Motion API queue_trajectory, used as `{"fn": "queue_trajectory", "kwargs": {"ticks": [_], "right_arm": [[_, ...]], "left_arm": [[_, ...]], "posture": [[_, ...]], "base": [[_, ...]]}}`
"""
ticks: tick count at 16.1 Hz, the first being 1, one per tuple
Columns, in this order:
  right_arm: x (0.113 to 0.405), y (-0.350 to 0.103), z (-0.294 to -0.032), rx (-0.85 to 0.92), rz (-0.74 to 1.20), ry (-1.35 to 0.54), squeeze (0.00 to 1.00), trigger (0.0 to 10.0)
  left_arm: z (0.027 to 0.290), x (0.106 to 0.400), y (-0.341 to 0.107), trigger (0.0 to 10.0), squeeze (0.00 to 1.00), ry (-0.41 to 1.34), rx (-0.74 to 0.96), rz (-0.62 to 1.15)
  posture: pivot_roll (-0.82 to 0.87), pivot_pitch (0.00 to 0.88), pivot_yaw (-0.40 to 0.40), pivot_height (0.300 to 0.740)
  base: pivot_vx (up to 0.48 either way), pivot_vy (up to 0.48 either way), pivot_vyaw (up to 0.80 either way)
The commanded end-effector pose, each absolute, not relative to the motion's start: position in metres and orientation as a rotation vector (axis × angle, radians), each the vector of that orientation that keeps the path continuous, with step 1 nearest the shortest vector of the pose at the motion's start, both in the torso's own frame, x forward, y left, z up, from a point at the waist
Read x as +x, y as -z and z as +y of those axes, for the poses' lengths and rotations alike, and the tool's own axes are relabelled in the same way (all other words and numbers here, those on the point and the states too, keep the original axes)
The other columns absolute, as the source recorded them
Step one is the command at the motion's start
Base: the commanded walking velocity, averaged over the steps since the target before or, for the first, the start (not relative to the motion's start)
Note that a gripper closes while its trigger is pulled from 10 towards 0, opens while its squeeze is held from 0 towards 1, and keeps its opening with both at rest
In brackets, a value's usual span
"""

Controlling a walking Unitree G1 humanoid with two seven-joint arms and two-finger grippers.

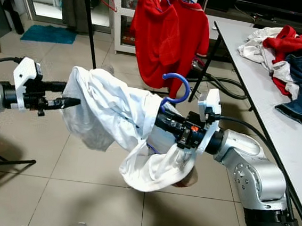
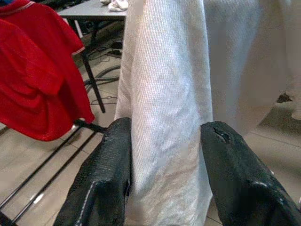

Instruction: Hang hanger

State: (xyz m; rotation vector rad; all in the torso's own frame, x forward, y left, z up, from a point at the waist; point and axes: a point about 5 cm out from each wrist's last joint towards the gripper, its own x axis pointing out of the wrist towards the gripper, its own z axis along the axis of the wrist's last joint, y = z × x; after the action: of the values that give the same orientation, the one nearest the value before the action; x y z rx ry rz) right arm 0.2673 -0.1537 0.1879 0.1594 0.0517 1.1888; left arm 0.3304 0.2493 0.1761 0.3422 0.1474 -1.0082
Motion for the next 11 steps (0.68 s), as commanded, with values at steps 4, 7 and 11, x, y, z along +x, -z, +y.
{"fn": "queue_trajectory", "kwargs": {"ticks": [4, 7, 11], "right_arm": [[0.269, -0.203, -0.155, 0.150, -0.005, -1.215, 0.00, 10.0], [0.270, -0.202, -0.155, 0.152, -0.007, -1.217, 0.00, 10.0], [0.271, -0.202, -0.154, 0.156, -0.017, -1.209, 0.00, 10.0]], "left_arm": [[0.248, 0.333, -0.179, 0.0, 0.00, 1.009, 0.351, 0.127], [0.246, 0.340, -0.183, 0.0, 0.00, 0.957, 0.376, 0.105], [0.248, 0.343, -0.186, 0.0, 0.00, 0.914, 0.377, 0.069]], "posture": [[0.05, 0.000, -0.025, 0.740], [0.05, 0.000, -0.027, 0.740], [0.05, 0.000, -0.025, 0.740]], "base": [[0.000, 0.000, 0.00], [0.000, 0.000, 0.00], [0.000, 0.000, 0.00]]}}
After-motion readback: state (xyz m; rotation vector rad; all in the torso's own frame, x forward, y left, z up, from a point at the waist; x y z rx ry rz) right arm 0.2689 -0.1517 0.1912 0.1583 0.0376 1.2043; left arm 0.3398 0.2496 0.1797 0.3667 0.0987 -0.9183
